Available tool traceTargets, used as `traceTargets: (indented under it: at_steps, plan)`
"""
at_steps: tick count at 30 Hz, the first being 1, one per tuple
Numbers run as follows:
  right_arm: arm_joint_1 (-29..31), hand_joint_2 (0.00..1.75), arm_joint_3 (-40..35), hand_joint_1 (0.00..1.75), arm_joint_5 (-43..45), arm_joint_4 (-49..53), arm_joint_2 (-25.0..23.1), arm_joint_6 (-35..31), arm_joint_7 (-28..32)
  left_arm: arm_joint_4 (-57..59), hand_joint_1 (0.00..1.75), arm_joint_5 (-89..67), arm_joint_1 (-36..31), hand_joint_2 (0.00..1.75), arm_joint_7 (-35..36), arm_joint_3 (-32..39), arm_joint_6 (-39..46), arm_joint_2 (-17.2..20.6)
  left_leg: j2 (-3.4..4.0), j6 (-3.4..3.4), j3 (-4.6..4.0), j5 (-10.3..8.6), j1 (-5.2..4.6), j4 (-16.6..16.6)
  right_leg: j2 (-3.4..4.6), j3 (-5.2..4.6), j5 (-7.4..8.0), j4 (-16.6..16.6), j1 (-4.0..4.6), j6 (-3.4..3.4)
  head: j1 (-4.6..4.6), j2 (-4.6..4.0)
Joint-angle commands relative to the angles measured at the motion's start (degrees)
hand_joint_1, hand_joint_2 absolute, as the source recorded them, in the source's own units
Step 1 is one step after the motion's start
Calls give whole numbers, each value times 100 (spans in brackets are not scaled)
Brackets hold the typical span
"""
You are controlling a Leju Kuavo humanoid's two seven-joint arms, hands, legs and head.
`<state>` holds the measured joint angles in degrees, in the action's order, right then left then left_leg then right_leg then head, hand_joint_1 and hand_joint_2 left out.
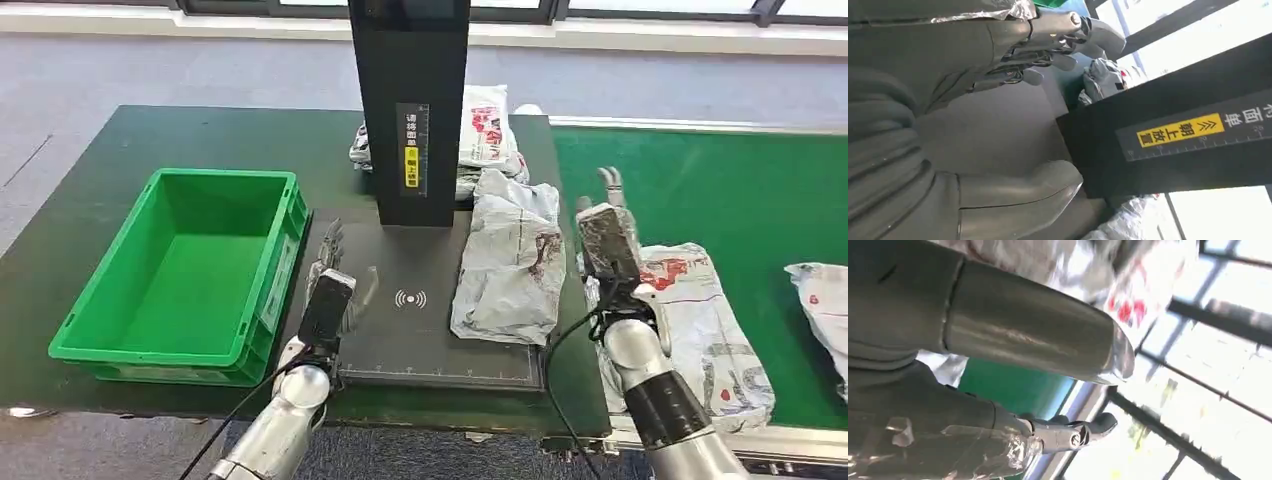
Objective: Moved the parcel from conveyor to table for the left to box.
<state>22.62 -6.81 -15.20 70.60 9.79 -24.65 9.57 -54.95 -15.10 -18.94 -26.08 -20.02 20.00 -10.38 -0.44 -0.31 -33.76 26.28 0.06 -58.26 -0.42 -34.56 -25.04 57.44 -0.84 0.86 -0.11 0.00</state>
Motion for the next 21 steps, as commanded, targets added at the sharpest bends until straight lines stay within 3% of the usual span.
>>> traceTargets:
  at_steps: [1,3,7,17,21]
  plan:
    - [-1516,0,772,0,-1256,1526,-966,-986,-278,-192,0,-192,131,175,213,63,50,58,6,-4,8,7,6,8,4,9,-4,-7,6,-7,0,0]
    - [-1388,0,825,0,-1278,1441,-923,-801,-465,-287,0,-235,196,175,246,105,35,62,10,-4,6,13,1,9,7,3,-9,-3,2,-8,2,0]
    - [-756,0,982,0,-1088,318,-916,-246,-611,-385,0,-294,196,175,316,138,-57,57,17,-7,7,14,1,9,16,-2,-11,-2,2,-9,0,0]
    - [-636,0,1130,0,-1000,4,-992,-120,-516,-402,0,-346,211,175,339,183,-114,20,19,-2,10,8,1,10,18,4,-6,-6,1,-9,0,0]
    - [-369,0,1286,0,-414,-687,-1068,766,-274,-448,0,-469,230,175,342,244,-240,-25,32,-3,23,9,3,18,30,14,-3,-14,3,-10,0,0]
